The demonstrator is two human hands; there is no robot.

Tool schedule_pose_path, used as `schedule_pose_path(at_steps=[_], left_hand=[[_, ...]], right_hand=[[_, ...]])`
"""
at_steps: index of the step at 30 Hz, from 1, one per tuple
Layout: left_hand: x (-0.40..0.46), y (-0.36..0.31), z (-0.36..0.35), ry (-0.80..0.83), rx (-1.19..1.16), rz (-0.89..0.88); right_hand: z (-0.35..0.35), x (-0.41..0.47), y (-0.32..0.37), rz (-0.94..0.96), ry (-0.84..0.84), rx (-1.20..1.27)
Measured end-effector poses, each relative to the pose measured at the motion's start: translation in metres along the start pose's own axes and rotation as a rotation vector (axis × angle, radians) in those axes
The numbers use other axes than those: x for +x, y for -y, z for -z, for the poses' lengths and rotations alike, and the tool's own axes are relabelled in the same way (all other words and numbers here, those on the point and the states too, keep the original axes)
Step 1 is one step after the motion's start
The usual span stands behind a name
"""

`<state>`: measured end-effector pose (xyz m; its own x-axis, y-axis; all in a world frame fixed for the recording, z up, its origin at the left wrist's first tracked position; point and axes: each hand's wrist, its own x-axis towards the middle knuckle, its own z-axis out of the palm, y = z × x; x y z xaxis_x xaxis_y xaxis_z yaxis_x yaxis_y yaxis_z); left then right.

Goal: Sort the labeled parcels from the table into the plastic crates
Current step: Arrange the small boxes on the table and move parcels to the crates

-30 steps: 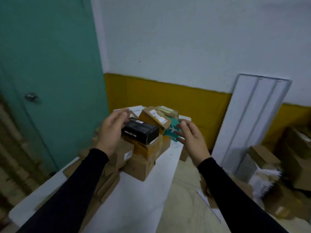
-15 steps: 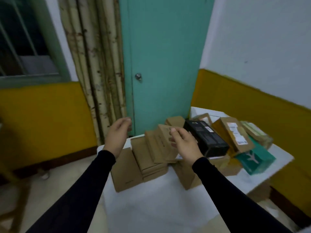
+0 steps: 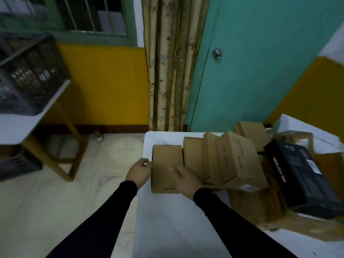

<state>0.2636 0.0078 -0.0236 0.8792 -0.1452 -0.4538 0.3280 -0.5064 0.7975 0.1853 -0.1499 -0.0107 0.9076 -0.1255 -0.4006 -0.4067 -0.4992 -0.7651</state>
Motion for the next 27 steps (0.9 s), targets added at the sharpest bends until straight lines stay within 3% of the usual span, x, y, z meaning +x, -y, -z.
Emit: schedule_pose_path(at_steps=[3, 9, 14, 20, 27], left_hand=[[0.012, 0.018, -0.023, 0.032, 0.070, 0.140], [0.028, 0.036, -0.049, 0.088, 0.064, 0.270], [0.031, 0.036, -0.051, 0.035, 0.000, 0.267], [0.019, 0.019, -0.030, 0.061, -0.020, 0.191], [0.000, -0.040, 0.035, 0.030, -0.140, 0.097]], right_hand=[[-0.019, 0.013, -0.027, 0.031, 0.173, -0.288], [-0.047, 0.021, -0.064, -0.009, 0.270, -0.627], [-0.046, 0.023, -0.067, 0.034, 0.286, -0.654], [-0.045, 0.013, -0.049, 0.086, 0.163, -0.501], [-0.020, 0.002, 0.003, 0.357, -0.163, -0.571]])
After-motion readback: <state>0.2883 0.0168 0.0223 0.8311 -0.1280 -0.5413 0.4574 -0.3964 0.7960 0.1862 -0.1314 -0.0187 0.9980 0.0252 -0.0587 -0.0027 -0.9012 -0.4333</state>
